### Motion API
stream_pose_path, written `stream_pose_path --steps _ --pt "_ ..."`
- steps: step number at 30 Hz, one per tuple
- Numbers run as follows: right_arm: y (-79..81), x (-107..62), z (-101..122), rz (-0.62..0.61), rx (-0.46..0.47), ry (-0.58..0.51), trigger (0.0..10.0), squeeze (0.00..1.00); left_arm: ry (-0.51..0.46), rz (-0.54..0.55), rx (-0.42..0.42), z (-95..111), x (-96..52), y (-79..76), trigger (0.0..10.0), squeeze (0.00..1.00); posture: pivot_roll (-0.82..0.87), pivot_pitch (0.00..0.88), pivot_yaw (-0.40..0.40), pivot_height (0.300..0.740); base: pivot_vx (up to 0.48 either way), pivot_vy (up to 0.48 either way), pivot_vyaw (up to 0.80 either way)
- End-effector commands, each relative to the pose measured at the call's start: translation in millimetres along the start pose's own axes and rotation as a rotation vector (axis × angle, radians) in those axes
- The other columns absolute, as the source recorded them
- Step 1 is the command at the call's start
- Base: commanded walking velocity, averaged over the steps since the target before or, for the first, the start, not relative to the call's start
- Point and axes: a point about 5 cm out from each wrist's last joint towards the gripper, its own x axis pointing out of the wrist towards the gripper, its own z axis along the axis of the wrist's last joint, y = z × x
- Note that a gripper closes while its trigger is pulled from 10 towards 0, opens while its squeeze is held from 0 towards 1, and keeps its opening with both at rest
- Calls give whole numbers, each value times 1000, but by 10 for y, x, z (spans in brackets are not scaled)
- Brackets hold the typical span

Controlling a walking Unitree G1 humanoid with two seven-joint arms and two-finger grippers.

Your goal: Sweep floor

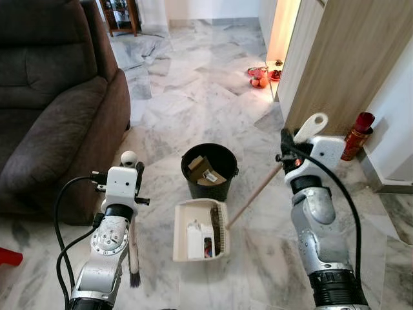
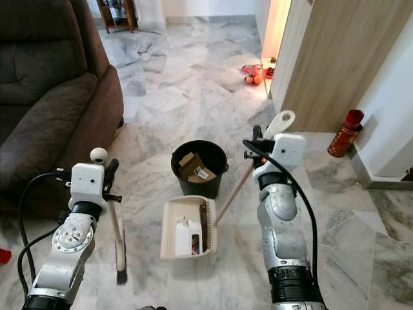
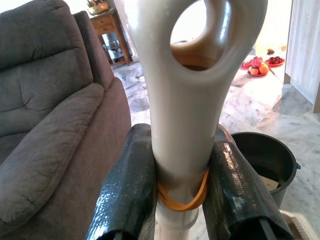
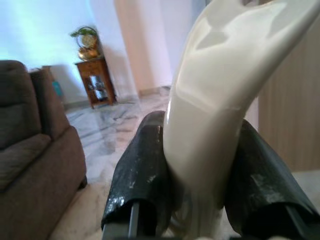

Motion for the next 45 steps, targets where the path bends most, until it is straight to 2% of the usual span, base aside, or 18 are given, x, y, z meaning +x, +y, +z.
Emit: stream_pose_path --steps 1,10,14,19,26,35,45 --pt "80 -8 180 42 21 -55 10000 0 -42 2 21 70 33 39 10000 0 93 140 54 740 0 0 0" --pt "130 -62 428 102 8 -65 10000 0 -47 -4 22 81 41 30 10000 0 91 125 58 740 0 0 0" --pt "191 -35 654 115 21 -122 10000 0 -50 -6 21 86 49 33 10000 0 89 122 60 740 0 0 0" --pt "236 1 922 78 81 -225 10000 0 -54 -9 18 92 43 11 10000 0 90 117 58 740 0 0 0" --pt "278 -18 1085 47 113 -305 10000 0 -65 -17 22 105 27 -11 10000 0 94 119 56 740 0 0 0" --pt "298 -42 1211 15 112 -382 10000 0 -84 0 17 129 21 10 10000 0 97 121 56 740 0 0 0" --pt "347 -46 1180 25 125 -364 10000 0 -88 12 24 132 14 18 10000 0 99 124 53 740 0 0 0"
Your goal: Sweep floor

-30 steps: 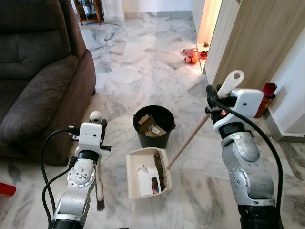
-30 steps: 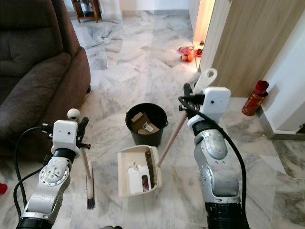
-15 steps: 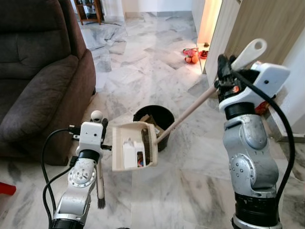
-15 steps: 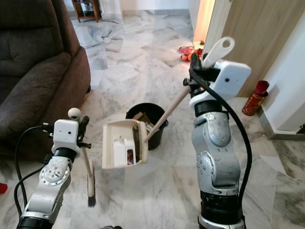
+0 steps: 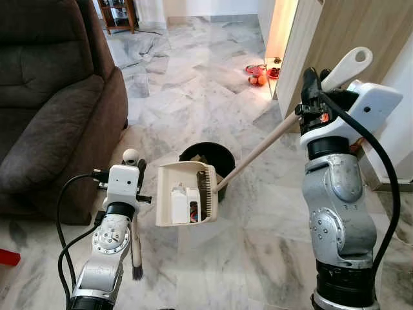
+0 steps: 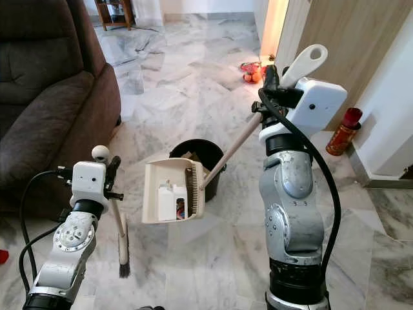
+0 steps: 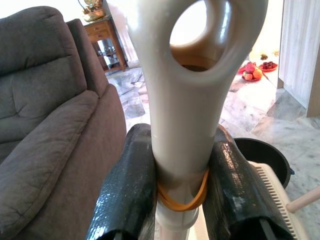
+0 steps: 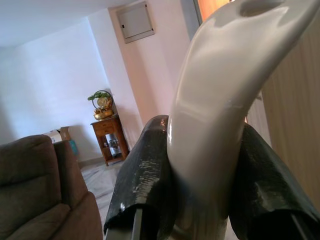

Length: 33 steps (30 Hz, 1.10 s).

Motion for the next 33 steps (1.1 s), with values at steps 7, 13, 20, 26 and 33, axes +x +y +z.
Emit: stream_pose_path --steps 7,13,20,26,33 --pt "129 20 260 45 43 -126 10000 0 -57 25 26 88 -2 48 10000 0 99 127 50 740 34 0 0" --pt "142 22 260 53 42 -124 10000 0 -56 25 25 87 -1 44 10000 0 98 129 49 740 253 0 0" --pt "154 24 252 61 43 -118 10000 0 -56 26 26 89 -2 41 10000 0 97 132 47 740 277 0 0" --pt "164 23 246 67 44 -114 10000 0 -57 29 28 91 -1 45 10000 0 100 133 47 740 299 0 0" --pt "172 23 242 72 46 -112 10000 0 -59 30 27 95 1 43 10000 0 100 131 46 740 307 0 0"
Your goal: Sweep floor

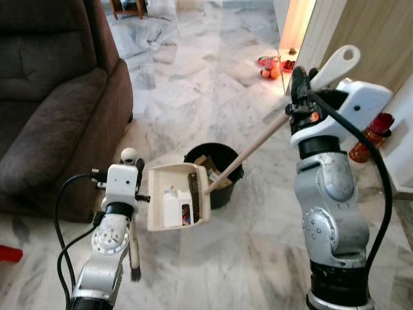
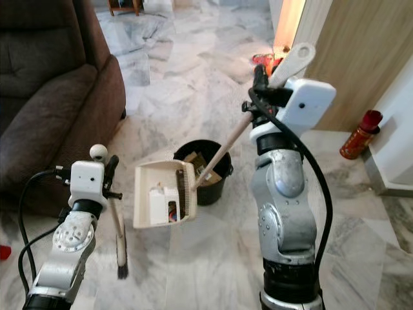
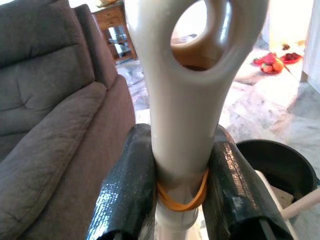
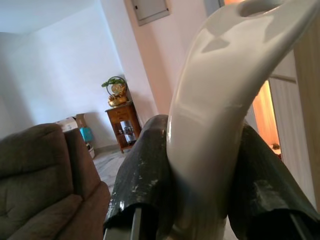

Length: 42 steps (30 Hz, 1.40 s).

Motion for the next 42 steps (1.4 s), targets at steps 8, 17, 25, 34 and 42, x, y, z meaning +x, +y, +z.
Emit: stream_pose_path --steps 8,17,25,34,42 --pt "162 26 256 60 50 -126 10000 0 -51 33 35 78 6 100 10000 0 100 124 43 740 313 0 0" --pt "167 29 255 63 60 -124 10000 0 -54 33 32 81 6 95 10000 0 99 124 41 740 317 0 0" --pt "173 30 250 70 69 -119 10000 0 -54 35 31 84 6 90 10000 0 99 127 39 740 320 0 0" --pt "175 33 255 74 71 -119 10000 0 -56 38 29 87 10 85 10000 0 95 131 36 740 322 0 0" --pt "181 36 262 76 68 -121 10000 0 -56 38 27 86 12 80 10000 0 95 134 34 740 321 0 0"
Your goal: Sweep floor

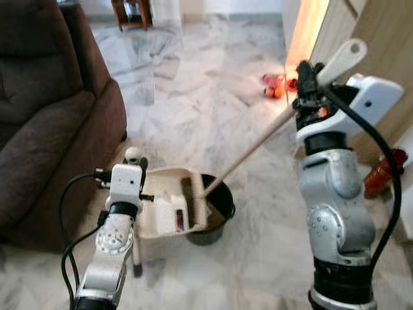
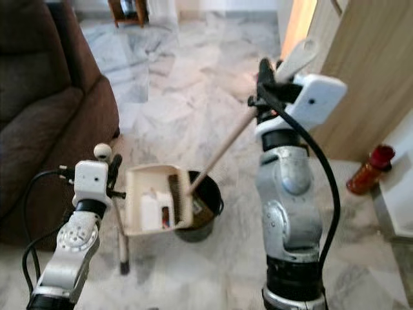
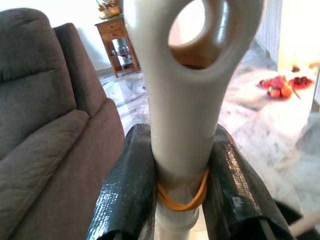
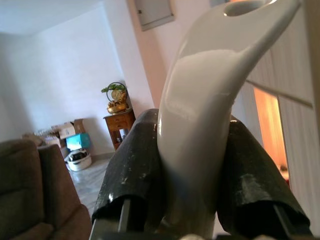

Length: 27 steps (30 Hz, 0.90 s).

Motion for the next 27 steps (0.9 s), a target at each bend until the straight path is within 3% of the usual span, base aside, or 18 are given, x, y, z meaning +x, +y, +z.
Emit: stream_pose_path --steps 1,16,27 --pt "128 9 180 46 48 -89 10000 0 -38 20 33 62 8 65 10000 0 95 134 34 740 322 0 0" --pt "208 -7 171 63 68 -84 10000 0 -45 29 28 71 1 68 10000 0 94 142 33 740 314 0 0" --pt "354 -29 195 98 79 -105 10000 0 -56 19 18 86 -4 51 10000 0 93 144 32 740 0 0 0"
